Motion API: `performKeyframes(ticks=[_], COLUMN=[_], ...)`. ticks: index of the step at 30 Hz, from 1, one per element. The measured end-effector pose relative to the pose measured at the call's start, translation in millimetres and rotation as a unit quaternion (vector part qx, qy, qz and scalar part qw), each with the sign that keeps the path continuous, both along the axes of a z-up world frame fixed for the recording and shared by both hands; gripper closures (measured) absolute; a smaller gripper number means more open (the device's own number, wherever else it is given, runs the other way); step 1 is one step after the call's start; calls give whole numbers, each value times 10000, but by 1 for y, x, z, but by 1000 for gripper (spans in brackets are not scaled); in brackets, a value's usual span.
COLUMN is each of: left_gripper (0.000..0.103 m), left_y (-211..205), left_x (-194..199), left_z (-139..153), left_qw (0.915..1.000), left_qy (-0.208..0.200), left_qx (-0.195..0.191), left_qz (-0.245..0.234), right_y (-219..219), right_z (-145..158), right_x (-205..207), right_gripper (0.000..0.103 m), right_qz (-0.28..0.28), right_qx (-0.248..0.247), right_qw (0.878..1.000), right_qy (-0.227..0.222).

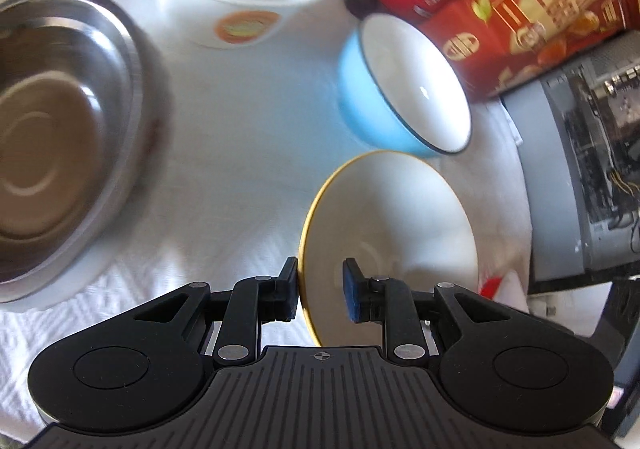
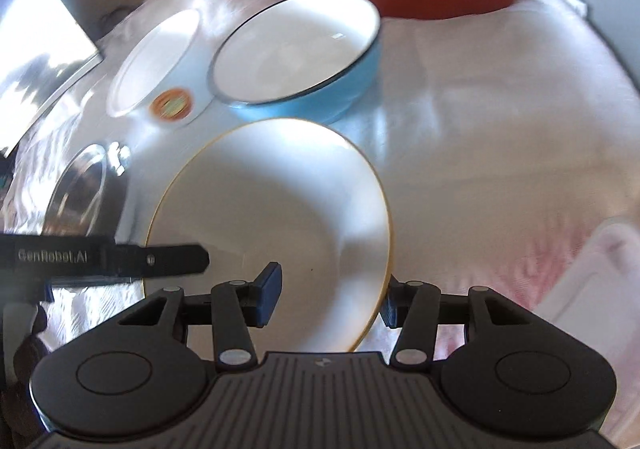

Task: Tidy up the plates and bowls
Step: 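Grasp the cream gold-rimmed bowl rim with both grippers and lift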

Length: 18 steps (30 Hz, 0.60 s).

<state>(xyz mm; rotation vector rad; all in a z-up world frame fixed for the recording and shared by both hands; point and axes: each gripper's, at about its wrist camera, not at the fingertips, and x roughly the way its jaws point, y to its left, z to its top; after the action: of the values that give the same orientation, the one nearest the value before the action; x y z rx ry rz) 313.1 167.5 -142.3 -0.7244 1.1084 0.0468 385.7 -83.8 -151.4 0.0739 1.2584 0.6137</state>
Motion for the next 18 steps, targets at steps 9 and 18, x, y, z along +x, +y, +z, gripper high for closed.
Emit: performKeyframes(ticks=[9,18], left_gripper=[78,77], left_y=[15,13], left_x=[-8,-11], left_z=[14,4], left_qw=[9989,9986], left_qy=[-212,-52], left_qx=[382,521], left_qz=[189,94], right_y=[19,27], right_z=[8,4], right_x=[-15,-28], right_gripper=[50,50], right_qz=[209,424], right_qx=[304,207], right_qw=[9993,9989], right_qy=[78,-39])
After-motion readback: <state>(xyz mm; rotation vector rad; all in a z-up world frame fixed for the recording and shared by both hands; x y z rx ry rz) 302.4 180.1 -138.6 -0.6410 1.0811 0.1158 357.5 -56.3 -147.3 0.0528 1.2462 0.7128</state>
